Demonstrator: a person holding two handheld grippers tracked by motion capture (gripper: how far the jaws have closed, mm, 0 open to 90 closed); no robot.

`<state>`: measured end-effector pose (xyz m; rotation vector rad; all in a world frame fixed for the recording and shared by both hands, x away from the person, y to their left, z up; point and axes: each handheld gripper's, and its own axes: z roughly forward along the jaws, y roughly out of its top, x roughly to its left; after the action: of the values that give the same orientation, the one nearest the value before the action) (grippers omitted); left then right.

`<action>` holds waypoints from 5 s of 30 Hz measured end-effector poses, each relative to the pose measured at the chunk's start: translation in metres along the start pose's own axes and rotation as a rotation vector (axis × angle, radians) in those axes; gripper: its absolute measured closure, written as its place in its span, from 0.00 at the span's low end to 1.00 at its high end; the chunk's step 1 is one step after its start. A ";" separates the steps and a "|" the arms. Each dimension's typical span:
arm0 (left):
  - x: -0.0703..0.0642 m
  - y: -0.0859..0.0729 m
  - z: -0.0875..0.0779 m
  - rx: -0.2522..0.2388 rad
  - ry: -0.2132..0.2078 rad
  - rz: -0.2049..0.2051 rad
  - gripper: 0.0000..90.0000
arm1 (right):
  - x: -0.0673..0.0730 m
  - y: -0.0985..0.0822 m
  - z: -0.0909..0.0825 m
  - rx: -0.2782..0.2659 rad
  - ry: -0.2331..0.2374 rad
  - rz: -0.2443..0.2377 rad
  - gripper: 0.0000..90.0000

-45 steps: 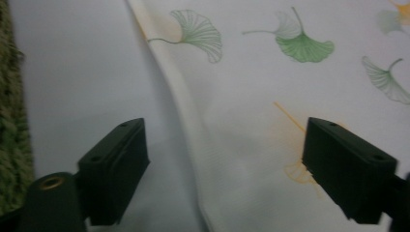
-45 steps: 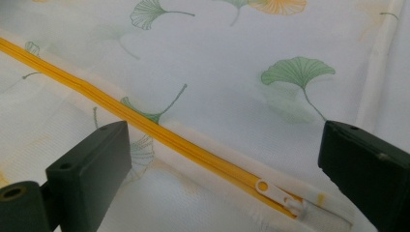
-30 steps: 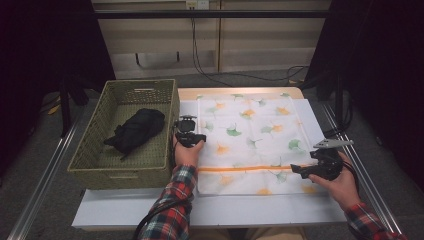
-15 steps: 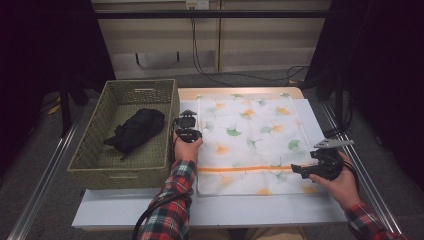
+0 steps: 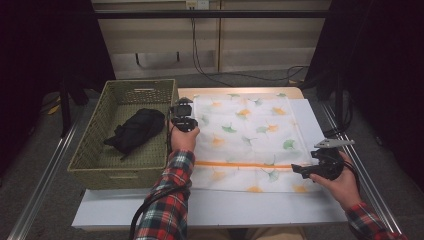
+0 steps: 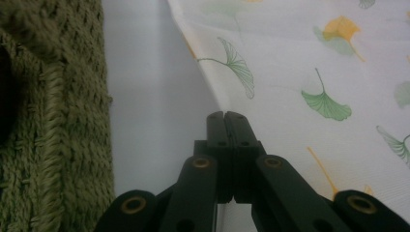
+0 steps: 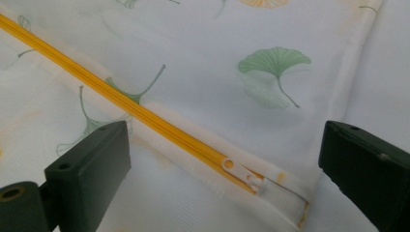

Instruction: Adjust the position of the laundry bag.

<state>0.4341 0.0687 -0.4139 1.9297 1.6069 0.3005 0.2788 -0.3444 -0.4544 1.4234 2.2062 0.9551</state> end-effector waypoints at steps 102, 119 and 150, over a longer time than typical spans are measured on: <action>-0.037 -0.053 -0.006 -0.035 -0.301 0.214 0.08 | -0.015 -0.033 -0.018 0.055 -0.016 0.278 1.00; -0.039 -0.054 -0.004 -0.027 -0.309 0.212 0.08 | -0.016 -0.038 -0.017 0.074 -0.014 0.293 0.95; -0.039 -0.054 -0.005 -0.026 -0.330 0.222 0.08 | -0.013 -0.030 -0.014 0.023 -0.061 0.285 0.98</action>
<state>0.3780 0.0376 -0.4330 2.0184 1.1749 0.0840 0.2560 -0.3688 -0.4661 1.7880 2.0121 0.9631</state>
